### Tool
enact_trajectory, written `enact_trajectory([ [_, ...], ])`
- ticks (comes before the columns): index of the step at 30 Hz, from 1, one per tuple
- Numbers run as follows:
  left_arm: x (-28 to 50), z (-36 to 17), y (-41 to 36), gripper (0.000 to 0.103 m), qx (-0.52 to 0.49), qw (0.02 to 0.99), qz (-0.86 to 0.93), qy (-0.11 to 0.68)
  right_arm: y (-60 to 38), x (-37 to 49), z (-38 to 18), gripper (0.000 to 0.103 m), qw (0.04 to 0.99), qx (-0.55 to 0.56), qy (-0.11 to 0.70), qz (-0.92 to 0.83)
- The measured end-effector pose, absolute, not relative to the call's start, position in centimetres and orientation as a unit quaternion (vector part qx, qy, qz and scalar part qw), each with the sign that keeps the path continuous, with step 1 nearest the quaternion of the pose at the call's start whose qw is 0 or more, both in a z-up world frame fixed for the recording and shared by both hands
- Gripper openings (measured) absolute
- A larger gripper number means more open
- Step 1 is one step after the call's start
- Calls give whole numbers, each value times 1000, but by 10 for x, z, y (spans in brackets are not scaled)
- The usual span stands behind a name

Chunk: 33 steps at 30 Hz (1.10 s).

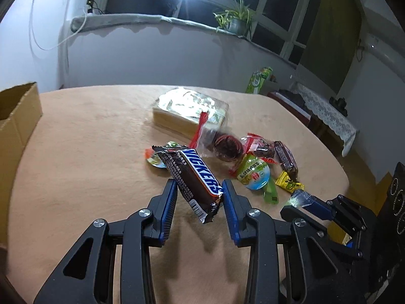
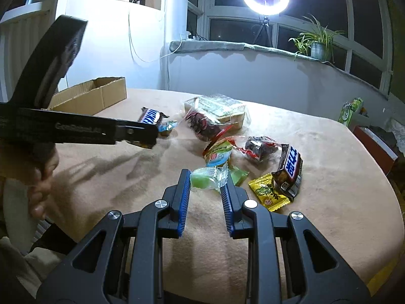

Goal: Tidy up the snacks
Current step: 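Carry both snacks to the cardboard box and release them inside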

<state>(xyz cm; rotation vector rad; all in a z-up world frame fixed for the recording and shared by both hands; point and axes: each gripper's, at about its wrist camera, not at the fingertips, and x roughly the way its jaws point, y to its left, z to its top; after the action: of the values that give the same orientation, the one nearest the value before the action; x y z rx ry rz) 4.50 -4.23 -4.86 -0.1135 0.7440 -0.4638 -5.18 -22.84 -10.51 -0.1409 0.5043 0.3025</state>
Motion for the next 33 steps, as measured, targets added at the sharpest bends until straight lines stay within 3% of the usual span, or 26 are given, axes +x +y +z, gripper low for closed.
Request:
enact_trajectory([
  [14,31,-21,-21,34,-68,923,-211,314,-220,-52,-69,25,962,-76,215,148],
  [33,10,9,101,34,-119,956,-102,247,-112,-23,-25,25,947,-125,172,239],
])
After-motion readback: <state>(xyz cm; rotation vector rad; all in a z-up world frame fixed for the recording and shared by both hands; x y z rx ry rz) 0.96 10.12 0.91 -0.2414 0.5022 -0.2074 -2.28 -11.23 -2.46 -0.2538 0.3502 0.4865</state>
